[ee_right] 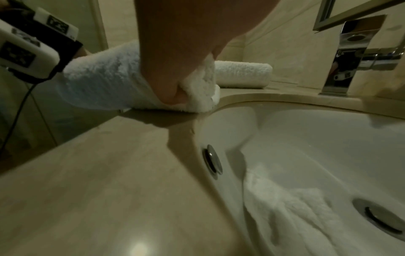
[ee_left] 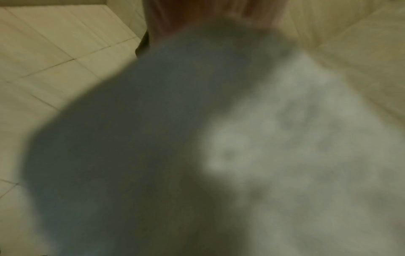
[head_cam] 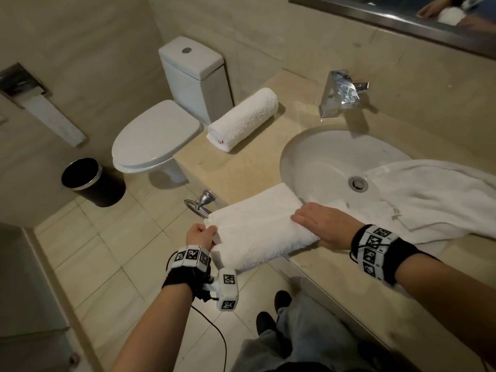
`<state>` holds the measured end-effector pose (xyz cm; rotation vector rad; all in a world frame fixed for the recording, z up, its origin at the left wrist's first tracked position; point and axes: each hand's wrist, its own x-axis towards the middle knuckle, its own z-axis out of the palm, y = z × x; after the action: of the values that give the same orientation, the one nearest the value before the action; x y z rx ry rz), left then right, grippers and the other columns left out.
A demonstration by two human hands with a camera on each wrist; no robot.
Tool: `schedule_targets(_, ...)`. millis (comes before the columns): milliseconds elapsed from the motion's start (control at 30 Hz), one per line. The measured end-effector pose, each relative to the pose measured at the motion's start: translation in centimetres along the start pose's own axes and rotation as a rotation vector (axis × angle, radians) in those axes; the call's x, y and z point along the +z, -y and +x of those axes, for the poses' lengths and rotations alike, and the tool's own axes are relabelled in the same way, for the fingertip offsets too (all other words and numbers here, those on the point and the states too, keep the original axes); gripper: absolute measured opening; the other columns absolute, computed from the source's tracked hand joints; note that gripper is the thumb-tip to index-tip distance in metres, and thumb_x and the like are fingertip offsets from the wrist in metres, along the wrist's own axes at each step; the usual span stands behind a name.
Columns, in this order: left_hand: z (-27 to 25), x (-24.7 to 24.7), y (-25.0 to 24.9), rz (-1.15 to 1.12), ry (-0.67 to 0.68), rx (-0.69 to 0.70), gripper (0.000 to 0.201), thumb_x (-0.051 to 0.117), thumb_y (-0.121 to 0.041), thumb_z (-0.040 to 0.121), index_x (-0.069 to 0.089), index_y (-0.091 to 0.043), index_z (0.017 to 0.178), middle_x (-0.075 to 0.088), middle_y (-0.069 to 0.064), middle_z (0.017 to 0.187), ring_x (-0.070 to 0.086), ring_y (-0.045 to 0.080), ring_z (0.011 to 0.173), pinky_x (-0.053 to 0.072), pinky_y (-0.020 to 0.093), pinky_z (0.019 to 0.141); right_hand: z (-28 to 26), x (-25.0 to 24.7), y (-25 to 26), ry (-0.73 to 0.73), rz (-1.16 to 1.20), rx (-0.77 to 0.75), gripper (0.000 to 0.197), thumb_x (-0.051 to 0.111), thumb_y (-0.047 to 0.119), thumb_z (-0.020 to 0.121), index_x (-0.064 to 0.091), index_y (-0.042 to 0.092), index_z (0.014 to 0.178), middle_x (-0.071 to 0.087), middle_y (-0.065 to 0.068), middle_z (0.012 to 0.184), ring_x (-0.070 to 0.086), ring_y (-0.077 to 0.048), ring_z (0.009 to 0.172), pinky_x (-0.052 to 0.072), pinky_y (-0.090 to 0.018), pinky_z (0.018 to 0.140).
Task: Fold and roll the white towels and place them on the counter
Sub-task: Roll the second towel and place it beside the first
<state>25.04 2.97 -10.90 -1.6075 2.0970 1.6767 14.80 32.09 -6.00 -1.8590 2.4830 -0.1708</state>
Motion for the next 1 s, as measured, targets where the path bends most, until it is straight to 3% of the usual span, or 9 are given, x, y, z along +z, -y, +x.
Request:
schedule_targets(67,-0.2,-0.2,0.3,0.010,-0.026,0.023,0.033,0.062,-0.005,0.081,0.039,-0.013,0.060,0.045,0.003,0.059,0.038,0.015,0.053,0.032,0.024,0.051,0.5,0.0,0.1,0.058,0.095,0.088,0.080,0.086,0.013,0.047,0.048,0.010,0.117,0.063,-0.008,0.108,0.061,-0.024,0.095,0.056,-0.030,0.074)
schedule_targets(267,-0.3,-0.5,0.1,-0.088,0.004,-0.005,0.029,0.063,-0.002,0.079,0.043,-0.012,0.061,0.048,0.006,0.061,0.043,0.019,0.060,0.034,0.025,0.054,3.4,-2.1,-0.4,0.302,0.309,0.405,0.053,0.064,0.015,0.073,0.051,0.016,0.124,0.055,-0.004,0.123,0.051,-0.023,0.114,0.044,-0.034,0.092)
schedule_targets(400,-0.6,-0.8,-0.3,-0.192,0.083,-0.041,0.022,0.059,0.000,0.085,0.048,-0.010,0.068,0.054,0.009,0.067,0.049,0.019,0.058,0.042,0.016,0.036,5.7,-3.0,-1.1,0.430,0.327,0.476,0.044,0.064,0.017,0.073,0.055,0.016,0.116,0.061,-0.007,0.115,0.057,-0.027,0.107,0.046,-0.033,0.088)
schedule_targets(500,-0.6,-0.9,-0.3,-0.246,0.141,-0.054,0.022,0.051,0.004,0.089,0.050,-0.009,0.071,0.055,0.010,0.069,0.050,0.019,0.057,0.041,0.013,0.034,7.5,-3.4,-1.6,0.511,0.314,0.564,0.039,0.060,0.011,0.075,0.057,0.016,0.113,0.058,-0.010,0.110,0.056,-0.031,0.108,0.044,-0.030,0.084)
schedule_targets(633,-0.9,-1.0,-0.5,-0.227,0.171,-0.070,0.025,0.041,0.004,0.091,0.049,-0.011,0.072,0.052,0.008,0.066,0.045,0.017,0.054,0.039,0.016,0.037,9.6,-3.5,-2.1,0.627,0.208,0.714,0.056,0.055,0.013,0.081,0.046,0.020,0.135,0.040,-0.015,0.132,0.044,-0.033,0.122,0.040,-0.033,0.099)
schedule_targets(767,-0.6,-0.9,-0.7,-0.220,0.196,-0.116,0.014,0.041,-0.002,0.092,0.054,-0.003,0.092,0.053,0.011,0.075,0.047,0.018,0.058,0.039,0.015,0.036,11.5,-3.4,-2.7,0.754,0.214,0.717,0.058,0.053,0.013,0.081,0.042,0.017,0.138,0.045,-0.015,0.139,0.047,-0.032,0.123,0.042,-0.033,0.088)
schedule_targets(833,-0.6,-0.8,-0.9,-0.258,0.237,-0.103,0.023,0.043,-0.015,0.093,0.055,-0.002,0.108,0.056,0.011,0.087,0.052,0.018,0.065,0.043,0.018,0.040,12.2,-3.5,-3.1,0.756,0.232,0.723,0.058,0.053,0.013,0.081,0.040,0.015,0.138,0.045,-0.015,0.140,0.047,-0.031,0.123,0.041,-0.033,0.092)
schedule_targets(900,-0.8,-1.3,-1.1,-0.385,0.301,-0.112,0.029,0.042,-0.034,0.092,0.057,-0.011,0.103,0.057,0.006,0.090,0.056,0.018,0.071,0.048,0.024,0.052,12.8,-3.6,-3.5,0.756,0.236,0.726,0.053,0.052,0.012,0.079,0.043,0.010,0.131,0.050,-0.018,0.132,0.051,-0.033,0.115,0.044,-0.035,0.092)
schedule_targets(1000,-0.9,-1.8,-0.9,-0.506,0.409,-0.124,0.045,0.030,-0.052,0.095,0.055,-0.019,0.110,0.061,0.004,0.104,0.060,0.022,0.092,0.049,0.030,0.071,13.4,-3.7,-3.8,0.768,0.288,0.737,0.041,0.050,0.009,0.082,0.049,0.000,0.122,0.055,-0.024,0.123,0.055,-0.031,0.099,0.039,-0.033,0.078)
